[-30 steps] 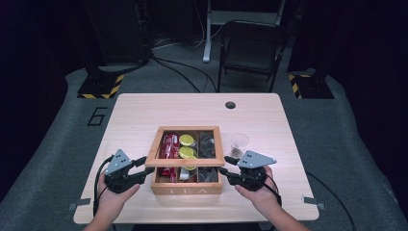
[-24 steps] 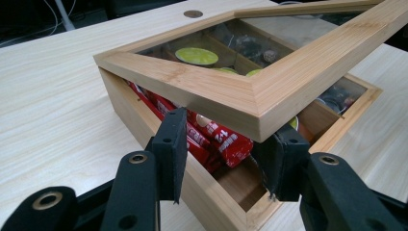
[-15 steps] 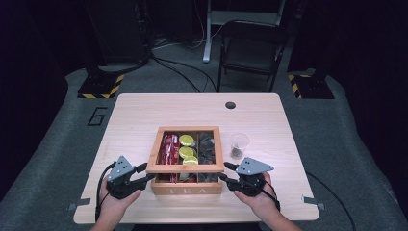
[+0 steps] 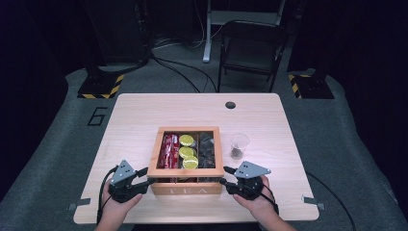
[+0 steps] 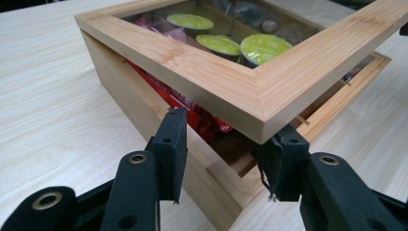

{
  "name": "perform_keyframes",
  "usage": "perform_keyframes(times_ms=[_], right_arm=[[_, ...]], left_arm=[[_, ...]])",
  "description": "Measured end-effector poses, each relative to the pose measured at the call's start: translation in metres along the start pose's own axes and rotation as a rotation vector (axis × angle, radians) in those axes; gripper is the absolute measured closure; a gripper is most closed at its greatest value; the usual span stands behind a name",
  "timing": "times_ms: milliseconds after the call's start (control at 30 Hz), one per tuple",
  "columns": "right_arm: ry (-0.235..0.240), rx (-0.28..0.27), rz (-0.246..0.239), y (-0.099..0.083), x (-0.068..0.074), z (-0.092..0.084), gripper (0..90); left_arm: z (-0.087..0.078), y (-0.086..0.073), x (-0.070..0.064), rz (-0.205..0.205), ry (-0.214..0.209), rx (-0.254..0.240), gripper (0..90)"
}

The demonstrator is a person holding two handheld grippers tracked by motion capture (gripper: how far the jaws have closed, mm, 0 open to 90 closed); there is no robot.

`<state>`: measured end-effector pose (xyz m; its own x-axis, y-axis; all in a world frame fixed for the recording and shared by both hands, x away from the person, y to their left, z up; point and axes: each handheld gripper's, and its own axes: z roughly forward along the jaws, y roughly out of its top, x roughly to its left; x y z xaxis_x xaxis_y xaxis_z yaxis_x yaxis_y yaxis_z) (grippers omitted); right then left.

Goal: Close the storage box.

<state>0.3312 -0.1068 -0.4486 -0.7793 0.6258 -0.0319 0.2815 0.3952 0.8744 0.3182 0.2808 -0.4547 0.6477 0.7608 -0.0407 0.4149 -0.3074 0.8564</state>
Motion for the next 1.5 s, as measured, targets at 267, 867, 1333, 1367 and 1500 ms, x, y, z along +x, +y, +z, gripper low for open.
perform_keyframes(times_ms=[267, 867, 1333, 1367, 1500], right_arm=[[0.016, 0.017, 0.009, -0.005, 0.0, 0.002, 56.6], [0.06, 0.086, 0.028, -0.014, 0.002, 0.009, 57.1], [0.077, 0.126, 0.058, -0.017, 0.001, 0.014, 45.3], [0.081, 0.118, 0.05, -0.017, 0.0, 0.013, 44.3], [0.072, 0.083, 0.061, -0.015, 0.0, 0.011, 39.4]], left_arm=[[0.002, -0.004, -0.002, -0.005, 0.004, 0.027, 55.8], [0.004, -0.011, -0.007, -0.001, -0.03, 0.087, 51.8], [0.011, -0.016, -0.008, 0.008, -0.046, 0.142, 38.0], [0.012, -0.016, -0.008, 0.004, -0.052, 0.138, 36.1], [0.014, -0.016, -0.01, -0.001, -0.052, 0.127, 32.1]])
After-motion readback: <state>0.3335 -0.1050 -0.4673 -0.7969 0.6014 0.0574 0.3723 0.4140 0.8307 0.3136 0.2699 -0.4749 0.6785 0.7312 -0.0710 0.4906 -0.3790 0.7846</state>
